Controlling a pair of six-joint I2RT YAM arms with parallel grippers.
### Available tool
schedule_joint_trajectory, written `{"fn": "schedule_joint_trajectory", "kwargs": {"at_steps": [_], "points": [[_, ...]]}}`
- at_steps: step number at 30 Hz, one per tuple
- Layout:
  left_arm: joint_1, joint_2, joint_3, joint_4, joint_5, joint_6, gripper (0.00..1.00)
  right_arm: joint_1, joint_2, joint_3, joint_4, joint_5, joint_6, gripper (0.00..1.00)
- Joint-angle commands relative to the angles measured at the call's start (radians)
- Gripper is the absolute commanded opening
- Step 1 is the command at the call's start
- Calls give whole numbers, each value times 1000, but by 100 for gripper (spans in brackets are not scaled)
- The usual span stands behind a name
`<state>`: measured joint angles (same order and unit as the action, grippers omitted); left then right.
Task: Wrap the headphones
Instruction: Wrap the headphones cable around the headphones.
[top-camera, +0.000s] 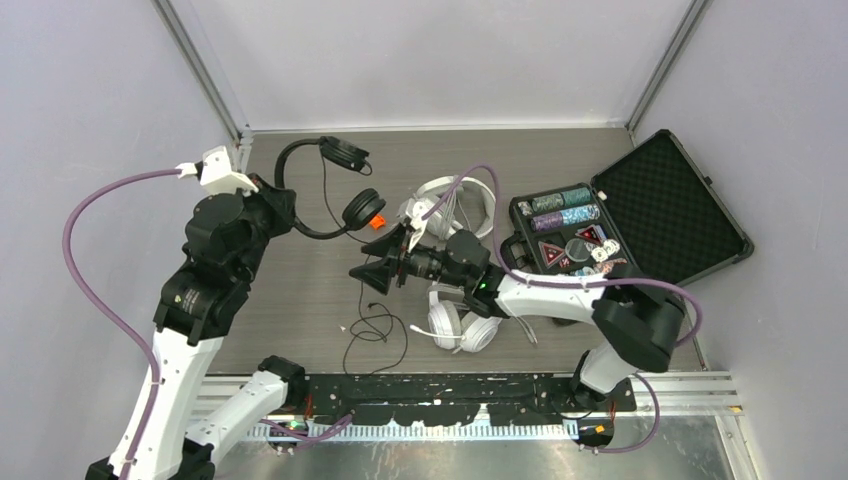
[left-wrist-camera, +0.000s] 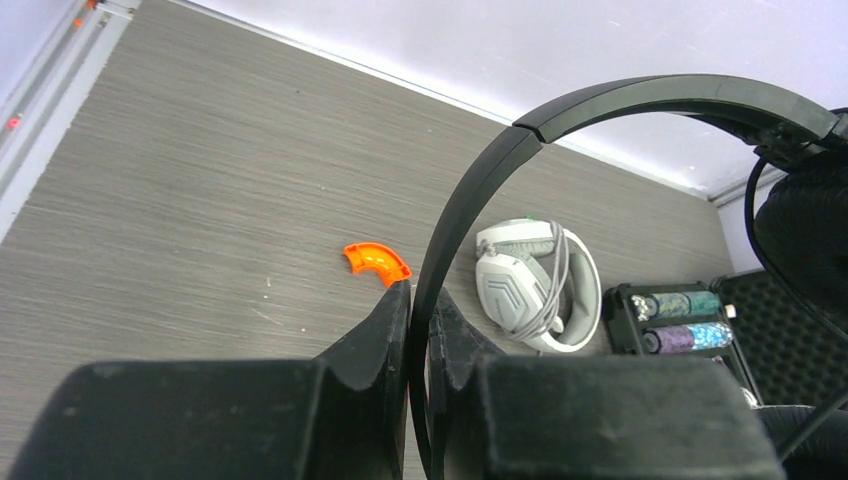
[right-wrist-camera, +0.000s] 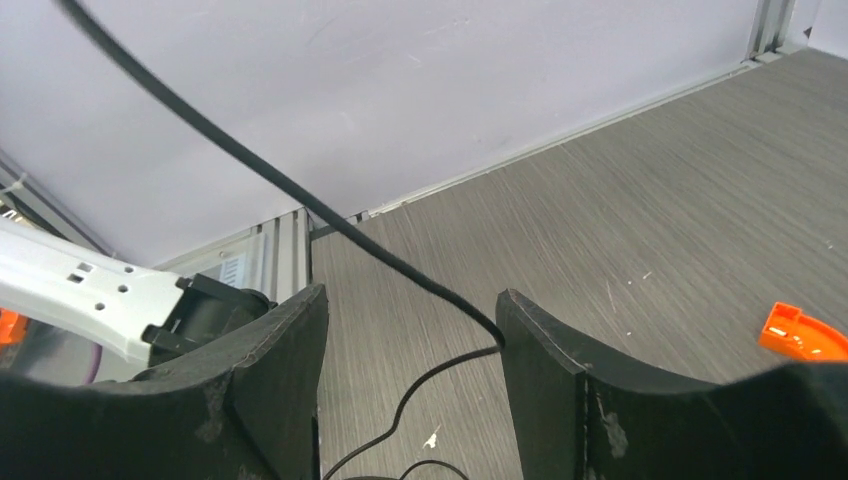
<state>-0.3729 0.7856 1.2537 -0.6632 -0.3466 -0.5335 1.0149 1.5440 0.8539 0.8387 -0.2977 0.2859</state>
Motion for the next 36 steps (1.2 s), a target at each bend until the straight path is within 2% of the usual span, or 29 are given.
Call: {"fn": "schedule_joint_trajectory", "kwargs": {"at_steps": [1,6,9,10,11,13,14,15,23,26,32,36], "points": [[0,1,60,107,40,-55,0,29,65,-18,234,83,45,67],[0,12,74,106,49,-61,0,55,148,-21,345,77,120,64],[0,11,76,118,64,-63,0,58,206,-38,430,60,152,55],[0,13,89,111,69,-62,0,58,220,-57,472,75,162,49],[0,15,104,99,71,-58,0,58,231,-77,513,99,170,38],[0,19,134,82,76,-40,0,58,252,-100,571,136,171,13],[0,21,146,75,82,-31,0,55,259,-101,583,134,167,4],[0,26,159,66,87,-21,0,52,263,-101,585,124,162,1],[0,71,294,-72,128,95,0,-31,257,-115,587,95,206,1],[0,102,344,-146,225,147,0,-70,258,-114,586,74,226,1],[0,102,333,-263,475,270,0,-162,240,-93,591,-11,305,1],[0,127,346,-386,549,390,0,-208,205,-78,559,-88,360,1]]}}
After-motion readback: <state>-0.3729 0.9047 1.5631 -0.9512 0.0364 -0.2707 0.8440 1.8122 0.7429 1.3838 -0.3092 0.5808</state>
